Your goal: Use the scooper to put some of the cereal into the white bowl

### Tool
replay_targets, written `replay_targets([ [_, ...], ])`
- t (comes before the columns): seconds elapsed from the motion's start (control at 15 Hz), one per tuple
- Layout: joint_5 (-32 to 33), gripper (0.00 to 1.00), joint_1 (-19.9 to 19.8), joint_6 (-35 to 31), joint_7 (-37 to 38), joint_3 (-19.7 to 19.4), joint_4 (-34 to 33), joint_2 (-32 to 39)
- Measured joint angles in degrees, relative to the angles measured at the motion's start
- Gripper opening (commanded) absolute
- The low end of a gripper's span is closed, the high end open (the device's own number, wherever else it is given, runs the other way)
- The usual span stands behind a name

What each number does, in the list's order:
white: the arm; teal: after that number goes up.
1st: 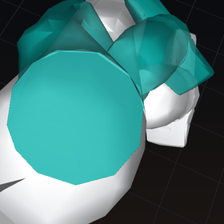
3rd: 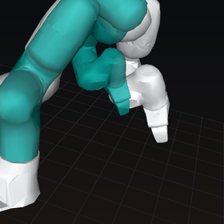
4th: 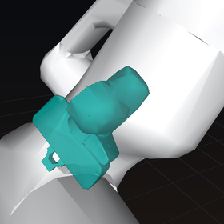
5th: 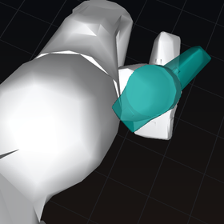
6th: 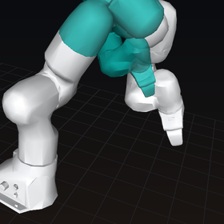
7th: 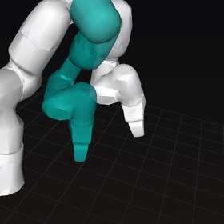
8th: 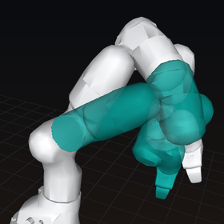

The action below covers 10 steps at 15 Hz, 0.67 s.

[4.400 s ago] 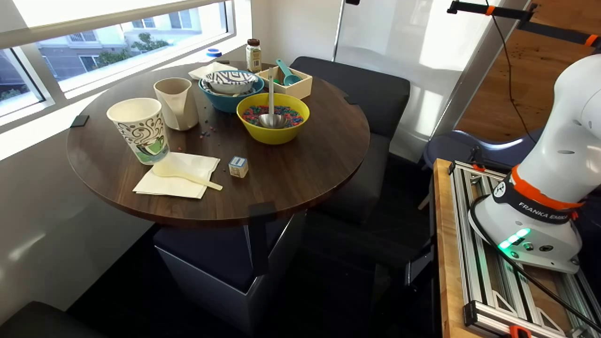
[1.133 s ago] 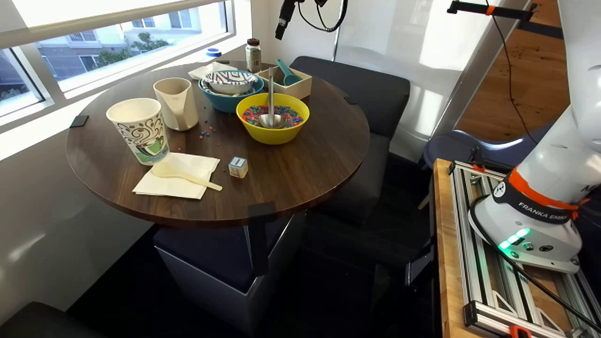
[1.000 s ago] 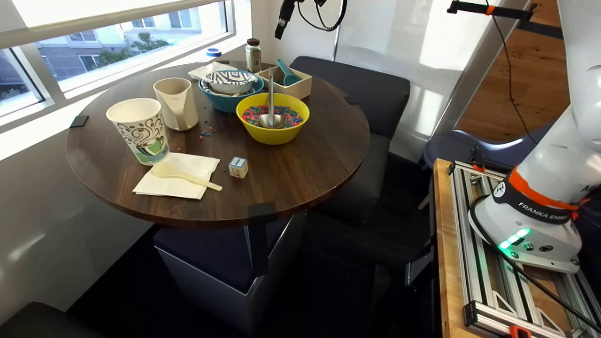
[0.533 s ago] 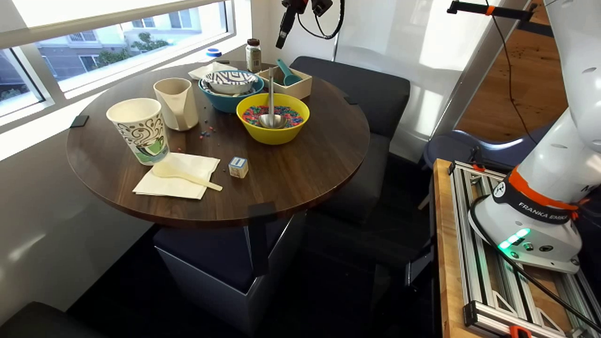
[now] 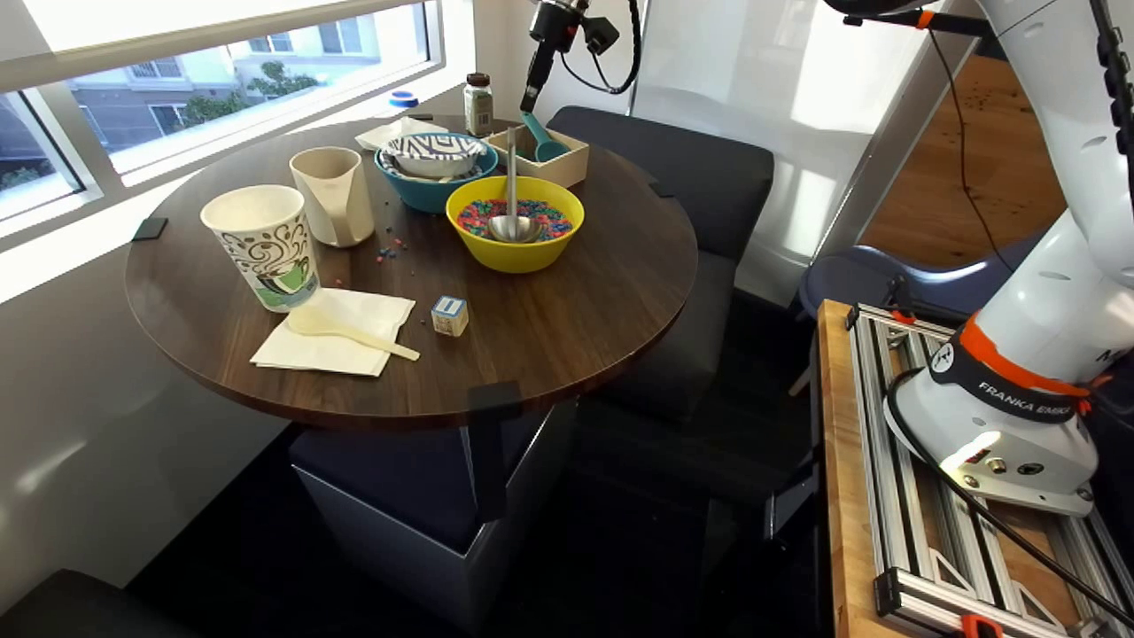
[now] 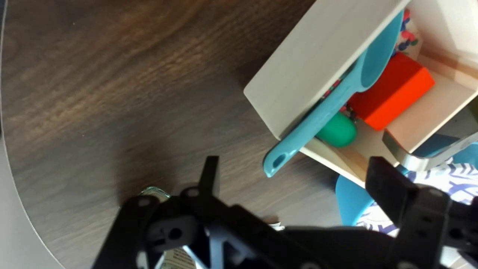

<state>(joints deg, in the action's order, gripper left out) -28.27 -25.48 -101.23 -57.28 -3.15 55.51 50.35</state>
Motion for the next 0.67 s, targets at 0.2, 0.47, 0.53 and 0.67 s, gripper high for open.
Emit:
replay_targets([
  [0.2,-0.01,0.80,0.03,0.12,0.84,0.04,-1.75,1.72],
  [0.47,-0.01,0.66,0.07,1.05,2.43,0.12,-3.36,2.81],
  [0.53,-0.01,0.51,0.07,1.62,2.85,0.12,-3.70,2.85],
  [0.67,-0.01,0.50,0.07,2.98,3.87,0.12,-4.45,2.87],
])
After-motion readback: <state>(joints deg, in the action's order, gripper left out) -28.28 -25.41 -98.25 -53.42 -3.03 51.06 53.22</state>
